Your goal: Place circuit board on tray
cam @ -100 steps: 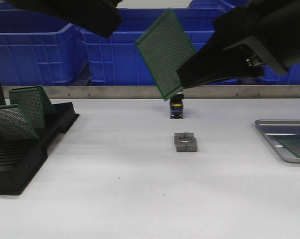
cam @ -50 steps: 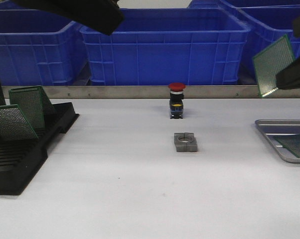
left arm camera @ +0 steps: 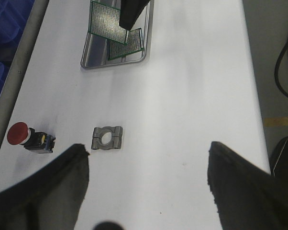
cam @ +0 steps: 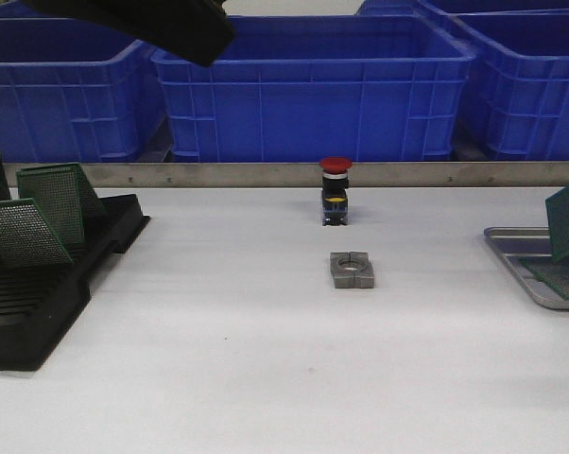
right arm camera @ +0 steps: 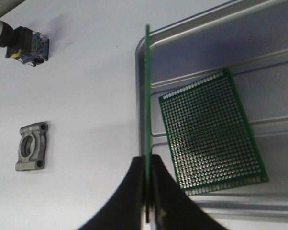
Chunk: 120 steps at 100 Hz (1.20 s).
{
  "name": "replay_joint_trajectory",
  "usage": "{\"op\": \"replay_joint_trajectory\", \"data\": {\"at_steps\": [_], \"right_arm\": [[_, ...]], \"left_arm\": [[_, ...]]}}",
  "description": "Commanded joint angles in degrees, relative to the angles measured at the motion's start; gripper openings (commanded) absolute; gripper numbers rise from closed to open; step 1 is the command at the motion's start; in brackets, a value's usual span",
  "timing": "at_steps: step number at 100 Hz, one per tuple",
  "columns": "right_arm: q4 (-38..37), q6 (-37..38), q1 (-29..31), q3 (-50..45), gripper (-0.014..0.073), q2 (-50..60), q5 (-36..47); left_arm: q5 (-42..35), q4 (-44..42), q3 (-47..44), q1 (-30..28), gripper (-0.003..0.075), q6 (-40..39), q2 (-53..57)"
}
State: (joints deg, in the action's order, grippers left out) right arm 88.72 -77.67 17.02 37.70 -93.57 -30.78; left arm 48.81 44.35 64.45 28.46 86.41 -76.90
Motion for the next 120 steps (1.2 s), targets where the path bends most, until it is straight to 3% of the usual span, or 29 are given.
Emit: {"op": "replay_joint_trajectory", "data": {"at_steps": [1,6,16,23,46,57,71,84,100,120], "right_arm": [[1.65,-0.31,0.36,2.61,-0.0006,-0.15,-2.76],[1.90,-0.31,0.36,3.10,0.0070,-0.79,-2.76],[2.17,-0.31,0.36,3.59,0.0328,-0.98,-2.76],[2.17,-0.31,0.36,3.86,0.0461,-0.98,-2.76],[1.33,-0.36,0.36,3.93,0.0484,-0.40,-4.02],[-1.77,-0.36,0.36,3.93,0.0423,0.95,-5.70],[-5.71,-0.36,0.36,3.88,0.0187,5.02,-6.85],[-9.33,-0.36,0.36,3.88,-0.0076,10.55,-8.94],[-10.93,-0.36,0.29,3.76,-0.0061,17.42,-10.74],[-10.93,-0.36,-1.59,2.67,-0.0061,26.73,-8.27]], "left_arm": [[-1.46,3.40,1.66,0.46,0.0494,-0.80,1.34],[-1.46,3.40,1.66,0.46,0.0494,-0.80,1.34],[-1.46,3.40,1.66,0.46,0.0494,-0.80,1.34],[-1.46,3.40,1.66,0.46,0.0494,-0.80,1.34],[-1.46,3.46,1.66,0.46,0.0494,-0.86,1.34],[-1.46,3.46,1.66,0.46,0.0493,-0.86,1.34],[-1.70,3.46,1.66,0.37,0.0478,-2.64,1.34],[-3.25,3.33,1.66,-0.38,0.0316,-9.63,1.45],[-3.12,3.33,1.66,-3.88,-0.0014,-17.31,1.45],[-3.79,3.02,1.66,-9.84,-0.0020,-25.58,1.87]]}}
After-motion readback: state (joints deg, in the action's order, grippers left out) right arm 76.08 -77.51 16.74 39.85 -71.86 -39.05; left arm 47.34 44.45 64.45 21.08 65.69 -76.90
